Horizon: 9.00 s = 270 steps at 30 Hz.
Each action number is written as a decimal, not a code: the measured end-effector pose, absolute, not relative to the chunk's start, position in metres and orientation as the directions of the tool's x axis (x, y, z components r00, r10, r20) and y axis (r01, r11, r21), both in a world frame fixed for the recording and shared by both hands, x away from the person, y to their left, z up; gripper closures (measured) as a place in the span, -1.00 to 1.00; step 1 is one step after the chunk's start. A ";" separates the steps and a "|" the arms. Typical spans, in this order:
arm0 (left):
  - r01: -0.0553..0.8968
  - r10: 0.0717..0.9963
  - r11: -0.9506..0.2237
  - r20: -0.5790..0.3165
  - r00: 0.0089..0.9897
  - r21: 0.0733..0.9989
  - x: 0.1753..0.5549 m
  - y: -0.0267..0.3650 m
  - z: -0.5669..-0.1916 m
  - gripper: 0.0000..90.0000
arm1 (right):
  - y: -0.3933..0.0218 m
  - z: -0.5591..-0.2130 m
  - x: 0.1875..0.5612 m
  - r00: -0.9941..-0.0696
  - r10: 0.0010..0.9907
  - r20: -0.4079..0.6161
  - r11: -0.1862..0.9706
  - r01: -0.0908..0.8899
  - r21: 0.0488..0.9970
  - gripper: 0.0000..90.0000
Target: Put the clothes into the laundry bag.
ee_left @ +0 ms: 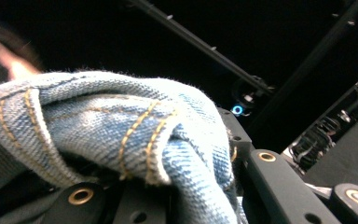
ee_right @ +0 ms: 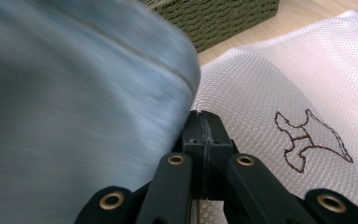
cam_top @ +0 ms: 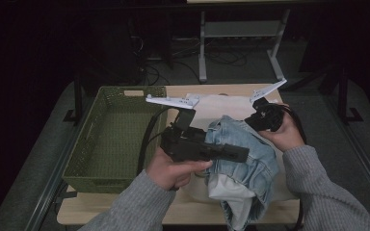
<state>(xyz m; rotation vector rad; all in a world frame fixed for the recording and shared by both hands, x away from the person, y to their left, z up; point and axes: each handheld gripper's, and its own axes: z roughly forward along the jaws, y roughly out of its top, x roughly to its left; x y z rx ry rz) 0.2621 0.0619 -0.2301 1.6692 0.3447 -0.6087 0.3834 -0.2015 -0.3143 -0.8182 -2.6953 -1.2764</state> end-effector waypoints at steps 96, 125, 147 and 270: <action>0.821 0.594 -0.116 -0.623 0.508 0.559 0.264 0.105 -0.434 -0.40 | -0.197 -0.348 0.365 -0.864 0.401 0.304 0.558 0.493 0.667 0.99; 0.799 0.503 0.124 -0.731 0.461 0.589 0.294 0.061 -0.462 0.47 | -0.193 -0.352 0.349 -0.877 0.363 0.314 0.575 0.476 0.665 0.99; 0.868 0.492 -0.127 -0.729 0.476 0.481 0.267 0.069 -0.483 -0.05 | -0.191 -0.367 0.355 -0.868 0.360 0.342 0.570 0.495 0.656 0.99; 0.806 0.469 -0.064 -0.695 0.545 0.589 0.253 0.045 -0.480 0.52 | -0.190 -0.381 0.343 -0.872 0.372 0.318 0.630 0.489 0.603 0.97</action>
